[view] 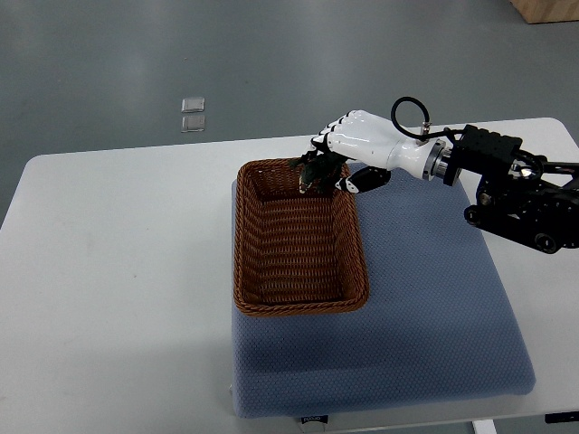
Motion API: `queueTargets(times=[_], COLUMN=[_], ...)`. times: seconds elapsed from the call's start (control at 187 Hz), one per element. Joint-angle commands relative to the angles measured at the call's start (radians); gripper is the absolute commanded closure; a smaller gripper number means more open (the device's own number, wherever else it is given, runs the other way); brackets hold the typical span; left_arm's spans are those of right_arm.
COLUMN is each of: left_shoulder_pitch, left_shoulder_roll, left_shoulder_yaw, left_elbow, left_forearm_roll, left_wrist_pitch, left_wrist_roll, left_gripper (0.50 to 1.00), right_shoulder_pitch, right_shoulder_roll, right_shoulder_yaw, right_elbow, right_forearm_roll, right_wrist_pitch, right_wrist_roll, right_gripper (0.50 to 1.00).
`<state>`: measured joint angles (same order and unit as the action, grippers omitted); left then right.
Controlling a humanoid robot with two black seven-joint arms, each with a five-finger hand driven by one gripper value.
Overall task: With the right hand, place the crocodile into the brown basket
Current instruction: 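Carry the crocodile with the right hand over the wicker basket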
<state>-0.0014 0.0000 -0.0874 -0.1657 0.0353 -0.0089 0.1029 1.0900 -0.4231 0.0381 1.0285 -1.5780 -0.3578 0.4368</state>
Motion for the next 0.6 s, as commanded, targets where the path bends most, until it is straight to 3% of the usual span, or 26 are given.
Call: queueTargets(times=[0.0,0.252,0.369,0.434,0.482,0.594], left_shoulder_pitch=[0.000,0.000,0.000,0.000,0.000,0.000], left_shoulder_roll=[0.000,0.000,0.000,0.000,0.000,0.000], left_shoulder_yaw=[0.000,0.000,0.000,0.000,0.000,0.000], left_elbow=[0.000,0.000,0.000,0.000,0.000,0.000], left_forearm_roll=[0.000,0.000,0.000,0.000,0.000,0.000], left_wrist_pitch=[0.000,0.000,0.000,0.000,0.000,0.001], left_wrist_roll=[0.000,0.000,0.000,0.000,0.000,0.000], left_gripper=[0.500,0.500,0.500,0.500,0.500,0.500], right_shoulder_pitch=[-0.010,-0.033,-0.038,-0.041,-0.045,-0.050], right_shoulder_roll=[0.027,0.070,0.073,0.073,0.078,0.083], right_shoulder_yaw=[-0.011,-0.029,-0.055,-0.067,-0.069,-0.069], right_elbow=[0.024,0.024,0.022,0.021,0.019,0.013], right_forearm_roll=[-0.004,-0.010,-0.010,-0.011,-0.011,-0.013], right_wrist_pitch=[0.002,0.005,0.008,0.016,0.020,0.020], right_wrist_roll=[0.019,0.022,0.022,0.022,0.022,0.022], right_gripper=[1.000,1.000,0.951,0.897,0.814,0.734])
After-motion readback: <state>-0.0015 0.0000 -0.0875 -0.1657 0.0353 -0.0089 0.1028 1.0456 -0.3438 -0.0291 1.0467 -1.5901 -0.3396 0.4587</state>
